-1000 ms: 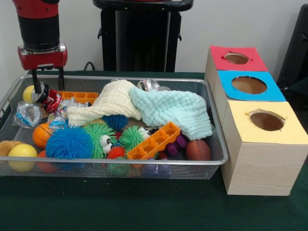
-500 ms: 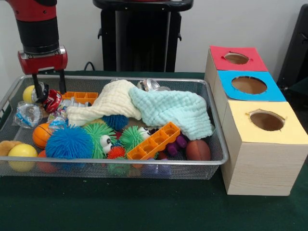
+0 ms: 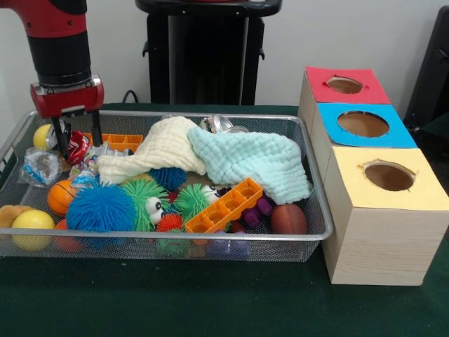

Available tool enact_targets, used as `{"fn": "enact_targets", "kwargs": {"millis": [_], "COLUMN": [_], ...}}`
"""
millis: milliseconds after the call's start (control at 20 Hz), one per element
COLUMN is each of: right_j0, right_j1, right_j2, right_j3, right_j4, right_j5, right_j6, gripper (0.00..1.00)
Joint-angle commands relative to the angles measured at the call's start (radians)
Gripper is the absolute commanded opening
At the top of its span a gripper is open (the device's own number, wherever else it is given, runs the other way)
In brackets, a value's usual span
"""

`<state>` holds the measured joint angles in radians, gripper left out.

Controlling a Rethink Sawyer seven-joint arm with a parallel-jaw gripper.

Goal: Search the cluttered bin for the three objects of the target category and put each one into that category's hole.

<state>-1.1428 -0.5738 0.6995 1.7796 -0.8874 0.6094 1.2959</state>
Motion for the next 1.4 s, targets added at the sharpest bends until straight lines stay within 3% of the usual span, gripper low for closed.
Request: {"fn": "enact_targets", "kwargs": {"millis": [50, 650, 1400], "right_j0": [-0.01, 0.009, 0.035], "right_j1": [0.076, 0.12, 0.158], "right_j2": [0.066, 0.024, -0.021], "right_j3": [-0.113, -0.147, -0.13], "right_j4": [-0.069, -0.157, -0.148], "right_j5": [0.007, 0.01, 0.099], "right_j6": [-0.312, -0.285, -0.262], "gripper": [1.0, 1.0, 1.0]}}
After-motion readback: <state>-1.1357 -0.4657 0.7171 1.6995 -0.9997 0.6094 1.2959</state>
